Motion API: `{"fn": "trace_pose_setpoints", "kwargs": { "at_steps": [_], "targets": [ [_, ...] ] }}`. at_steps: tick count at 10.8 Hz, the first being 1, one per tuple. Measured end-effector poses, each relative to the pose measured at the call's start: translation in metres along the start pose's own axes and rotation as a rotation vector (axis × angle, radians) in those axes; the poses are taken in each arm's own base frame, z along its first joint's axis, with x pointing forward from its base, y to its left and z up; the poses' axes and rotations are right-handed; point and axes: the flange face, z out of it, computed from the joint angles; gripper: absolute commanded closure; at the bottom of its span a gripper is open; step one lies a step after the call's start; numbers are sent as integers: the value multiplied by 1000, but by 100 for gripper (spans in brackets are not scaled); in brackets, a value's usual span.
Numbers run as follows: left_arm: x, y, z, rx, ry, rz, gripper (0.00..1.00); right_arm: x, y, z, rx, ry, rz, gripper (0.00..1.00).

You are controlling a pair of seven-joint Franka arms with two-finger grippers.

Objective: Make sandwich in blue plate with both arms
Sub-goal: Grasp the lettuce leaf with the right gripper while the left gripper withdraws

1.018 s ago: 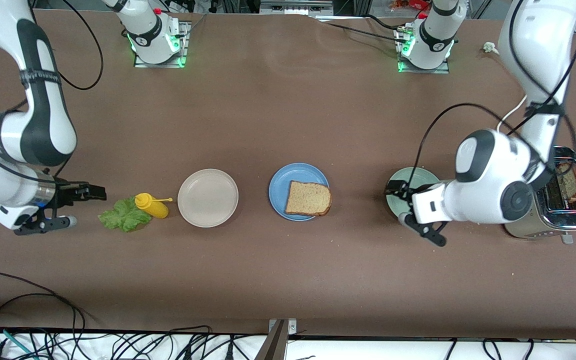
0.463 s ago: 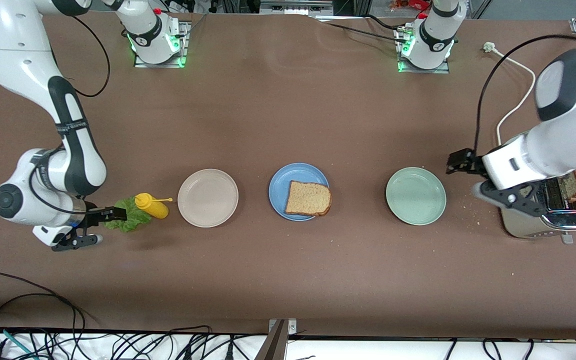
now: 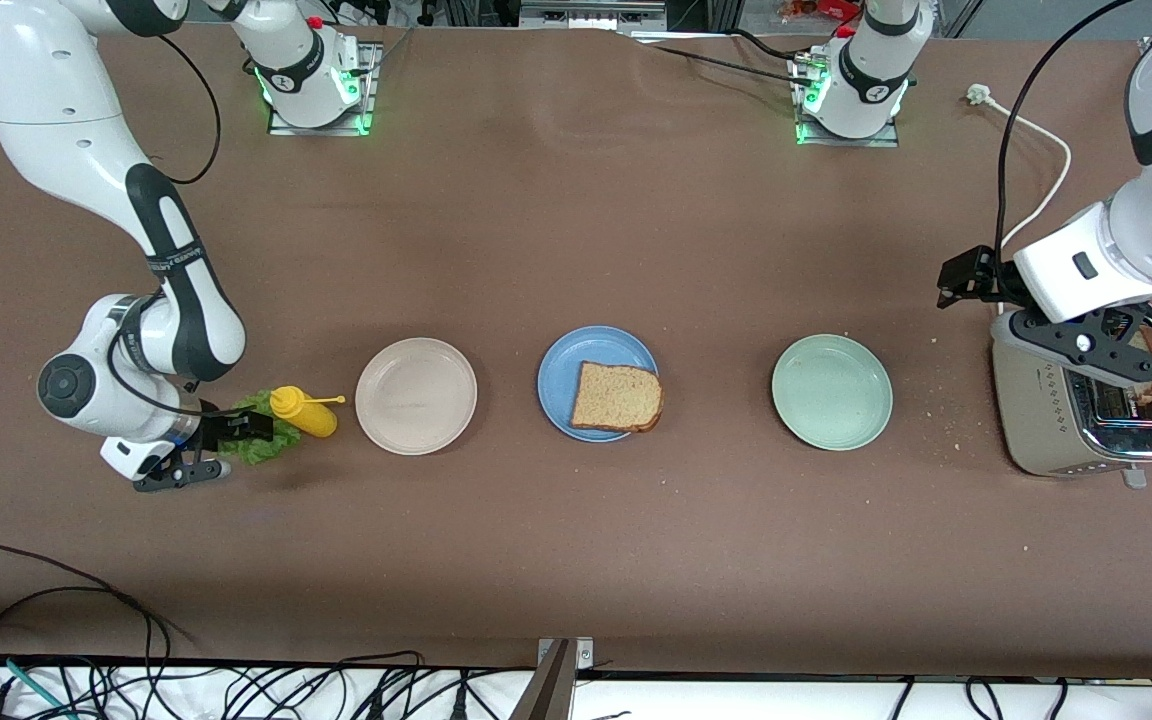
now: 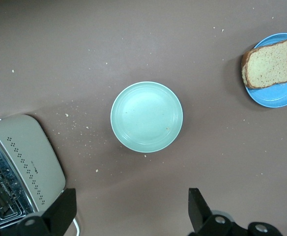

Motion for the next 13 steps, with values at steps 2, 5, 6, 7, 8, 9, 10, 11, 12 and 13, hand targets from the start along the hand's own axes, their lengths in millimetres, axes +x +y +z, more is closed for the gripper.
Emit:
{"fn": "trace_pose_setpoints", "kwargs": {
  "at_steps": [2, 5, 6, 7, 8, 9, 10, 11, 12, 13],
  "targets": [
    [-11, -6, -6, 13, 1, -22, 0, -2, -1, -3, -2, 10, -47, 100],
    [-46, -16, -12, 4, 43, -86, 0, -3, -1, -15, -5, 20, -121, 100],
    [-60, -24, -5, -29, 70, -119, 0, -3, -2, -23, -7, 26, -126, 100],
    [-73, -30, 2, -40, 77, -144, 0, -4, -3, -36, -5, 26, -129, 100],
    [-81, -32, 6, -44, 71, -154, 0, -6, -5, -54, 0, 17, -131, 100],
    [-84, -32, 6, -48, 60, -155, 0, -7, -7, -75, 6, 10, -135, 100],
    [-85, -29, 6, -52, 40, -150, 0, -8, -9, -95, 10, 9, -140, 100],
    [-86, -23, 3, -29, 20, -135, 0, -11, -12, -119, 17, -1, -144, 100],
    [-85, -17, -3, 7, 14, -117, 0, -15, -16, -143, 24, -13, -148, 100],
    [-84, -11, -7, 22, 16, -108, 0, -20, -19, -170, 31, -25, -151, 100]
  ]
}}
